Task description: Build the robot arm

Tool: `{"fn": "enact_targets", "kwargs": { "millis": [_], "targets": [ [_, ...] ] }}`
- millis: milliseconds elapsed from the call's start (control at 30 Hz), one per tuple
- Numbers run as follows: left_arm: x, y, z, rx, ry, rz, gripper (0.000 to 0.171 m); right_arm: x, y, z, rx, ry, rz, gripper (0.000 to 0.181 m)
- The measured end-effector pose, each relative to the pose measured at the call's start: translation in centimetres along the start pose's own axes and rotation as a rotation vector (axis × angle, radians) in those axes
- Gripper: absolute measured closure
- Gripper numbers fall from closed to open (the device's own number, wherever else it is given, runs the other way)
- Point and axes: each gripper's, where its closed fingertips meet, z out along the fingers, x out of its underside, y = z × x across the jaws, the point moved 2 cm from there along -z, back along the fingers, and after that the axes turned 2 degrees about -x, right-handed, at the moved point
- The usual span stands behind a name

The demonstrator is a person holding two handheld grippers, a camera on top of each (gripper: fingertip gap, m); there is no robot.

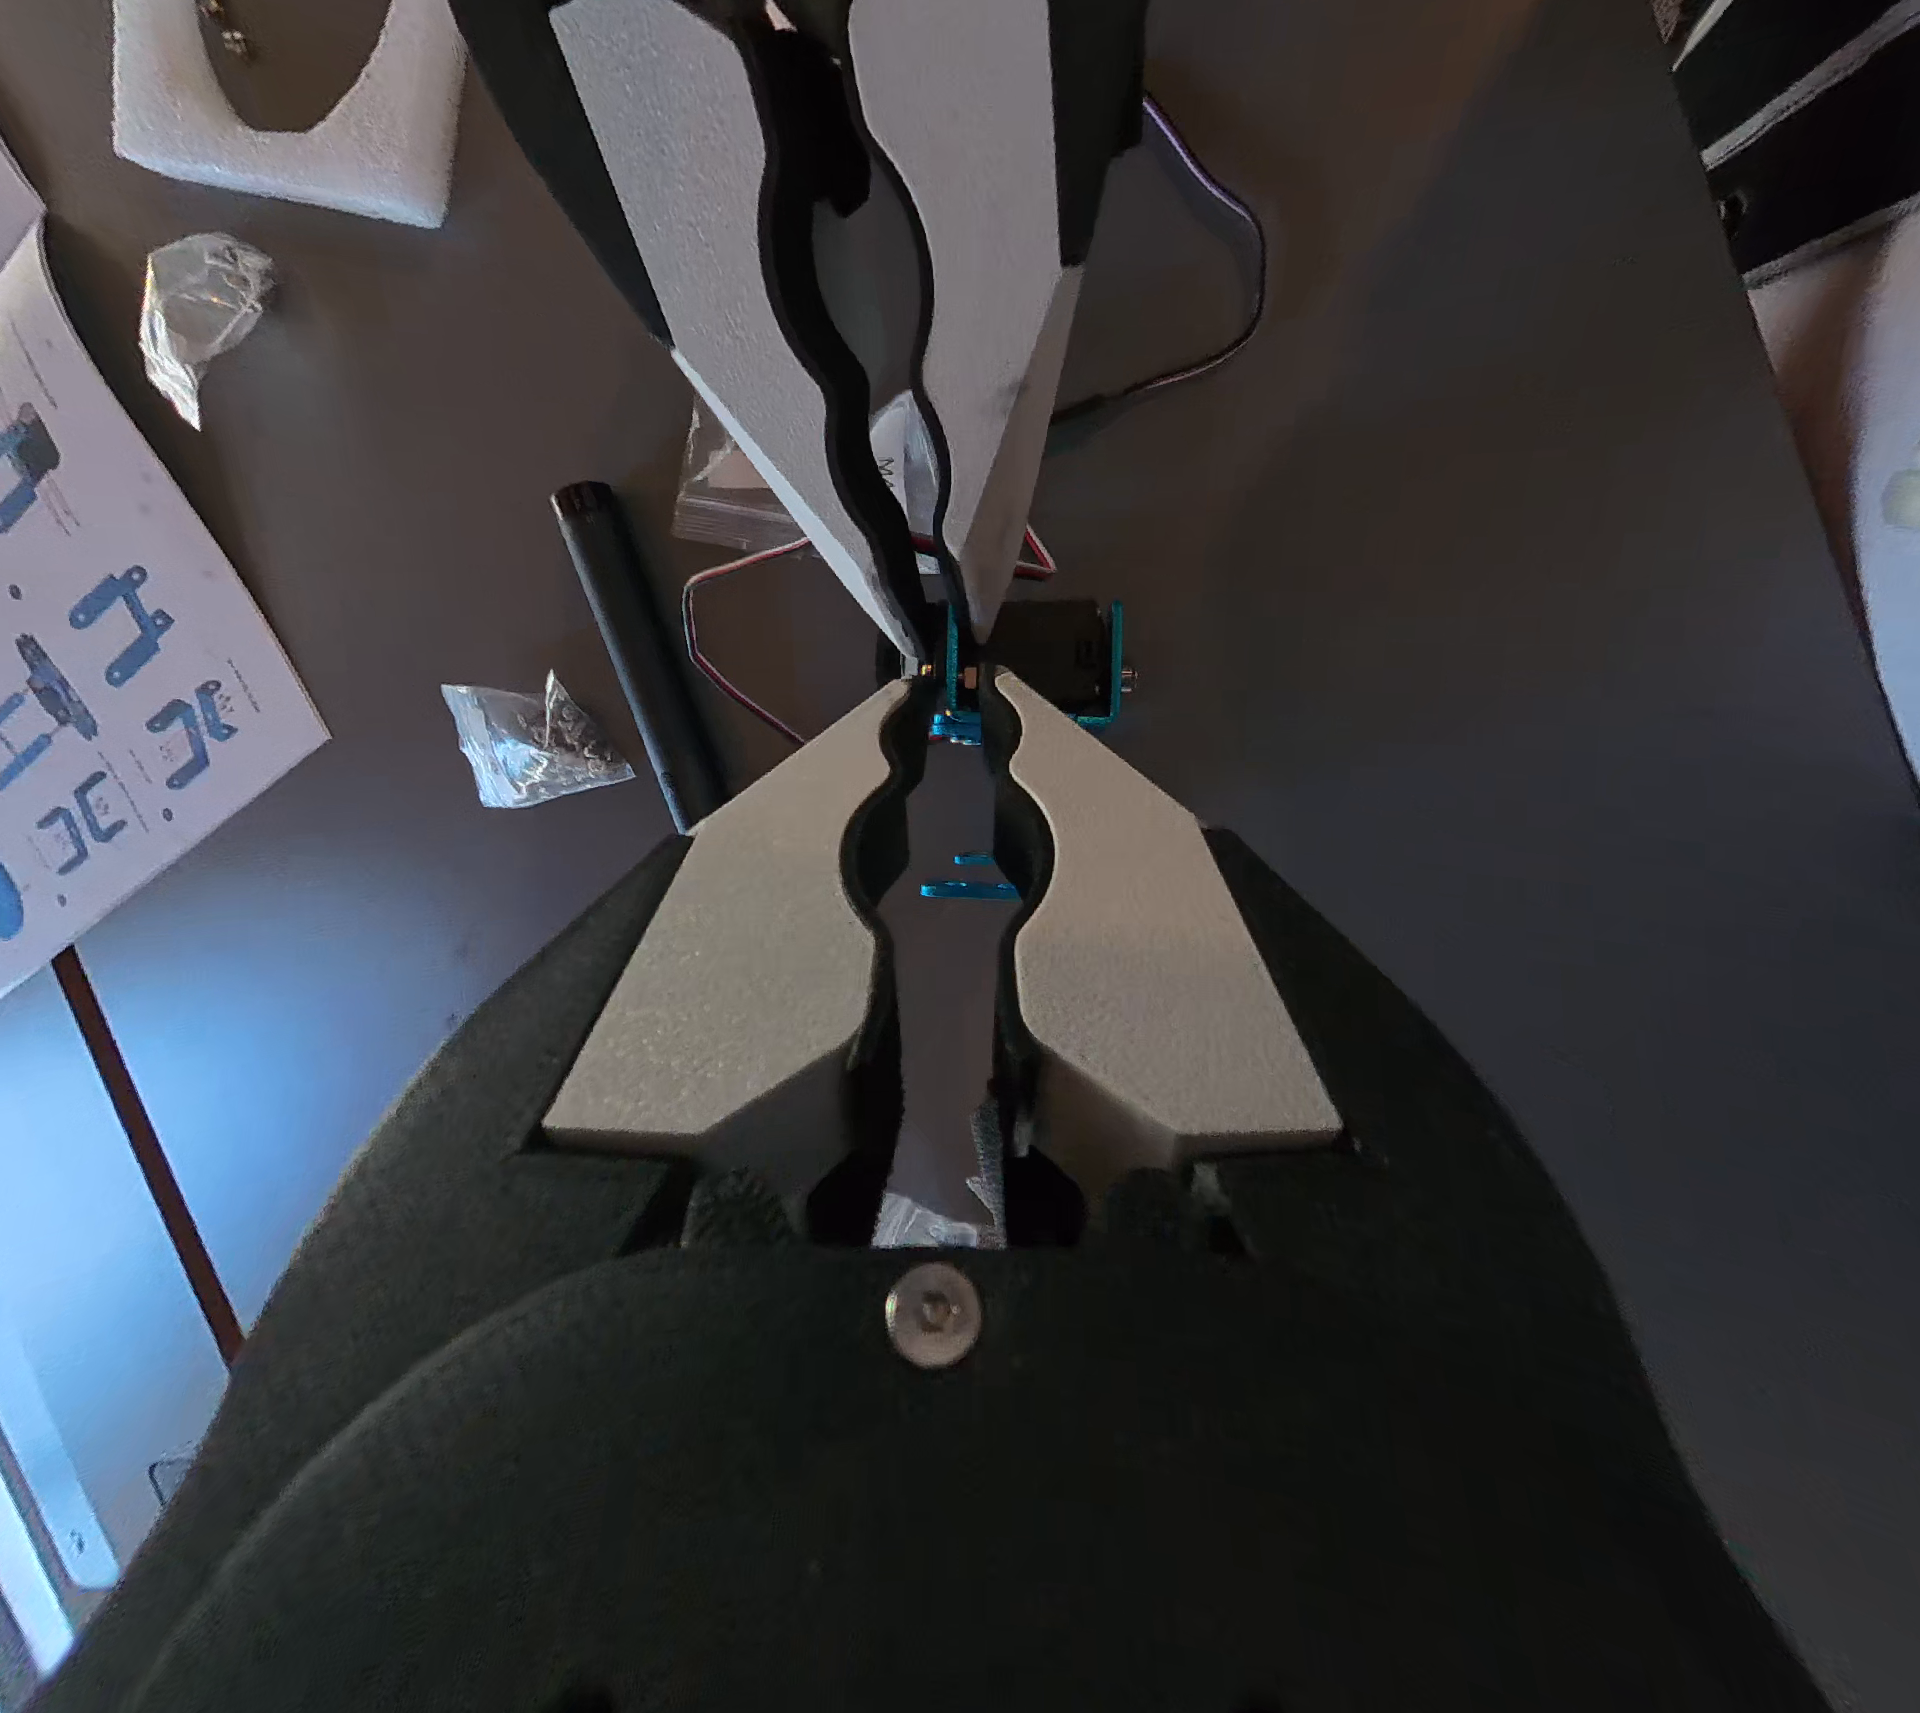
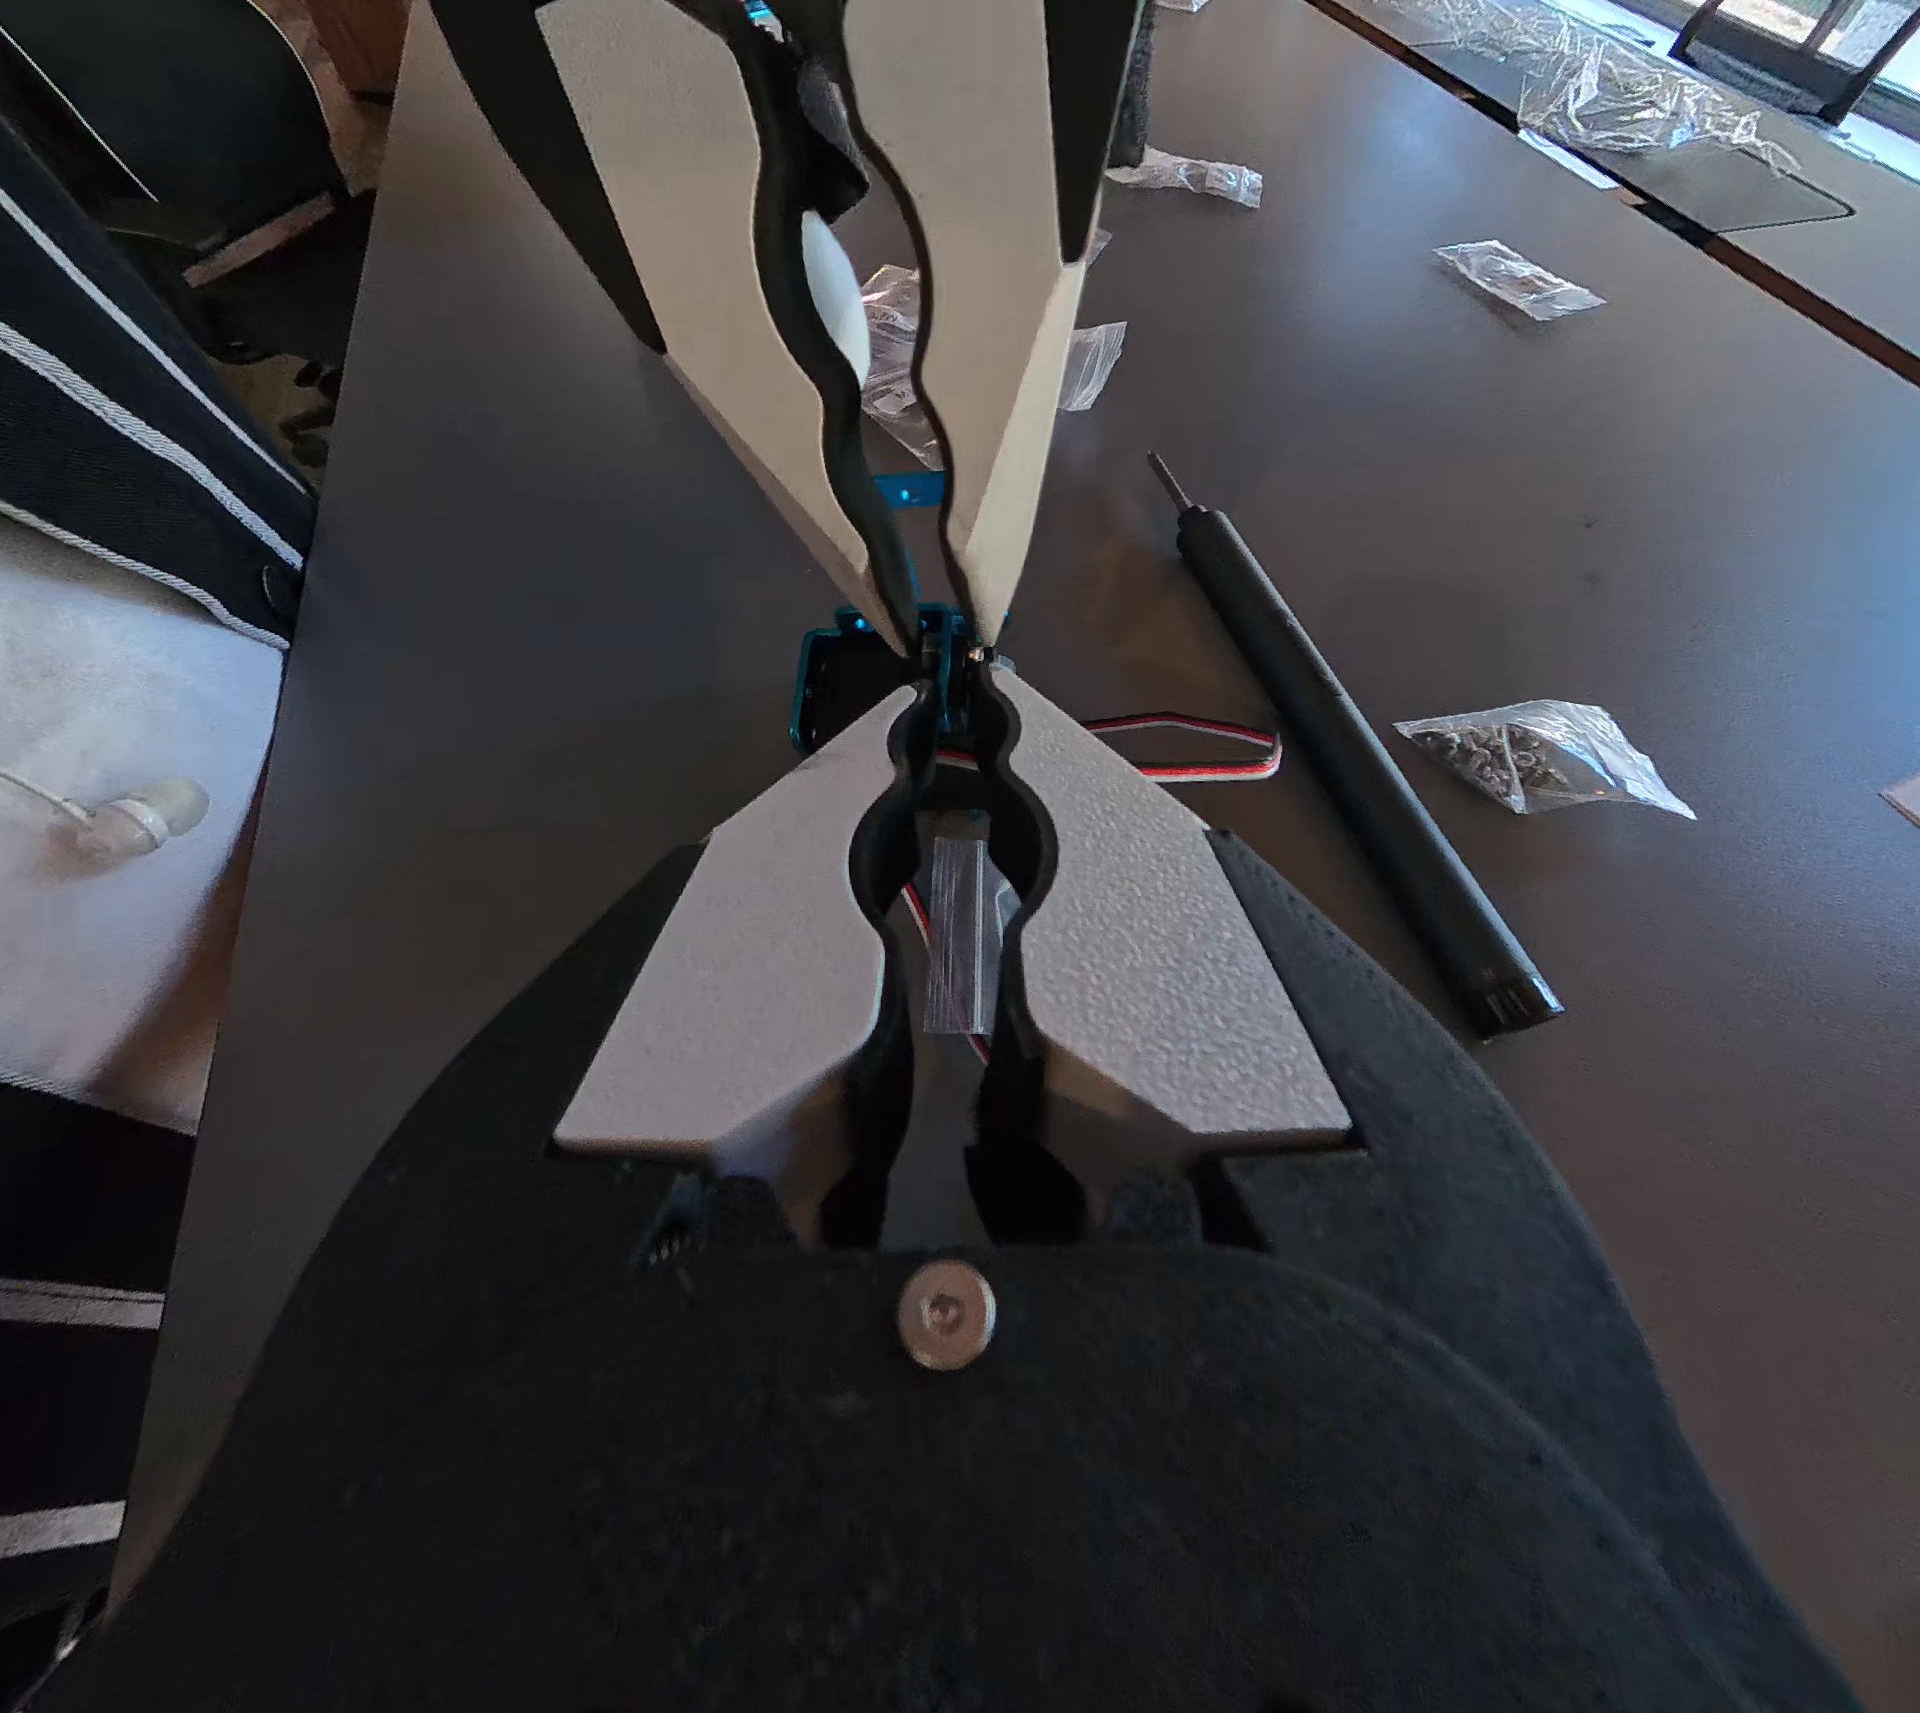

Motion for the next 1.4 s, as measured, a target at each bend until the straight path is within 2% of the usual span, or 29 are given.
{"fn": "enact_targets", "kwargs": {
  "millis": [200, 400, 833, 967, 1033, 1400],
  "targets": [
    [0.06, 0.14, 0.01, -0.007, -0.063, -0.004, 0.165, -0.01, -0.16, -0.01, -0.001, -0.003, 0.016, 0.175],
    [0.24, 0.49, 0.11, -0.068, -0.051, 0.041, 0.166, -0.13, -0.61, -0.04, 0.04, 0.022, -0.005, 0.174],
    [0.41, 0.7, 0.11, -0.048, -0.079, -0.041, 0.165, -0.29, -0.86, 0.21, 0.01, 0.038, 0.024, 0.174],
    [0.54, 0.87, 0.17, -0.041, -0.094, -0.069, 0.155, -0.3, -0.85, 0.25, -0.001, 0.034, 0.023, 0.176],
    [0.45, 0.66, 0.29, -0.017, -0.11, -0.058, 0.162, -0.34, -0.71, 0.38, -0.008, 0.032, 0.018, 0.176],
    [0.55, 0.63, 0.28, -0.004, -0.137, -0.054, 0.162, -0.29, -0.9, 0.4, -0.004, 0.033, 0.021, 0.176]
  ]
}}
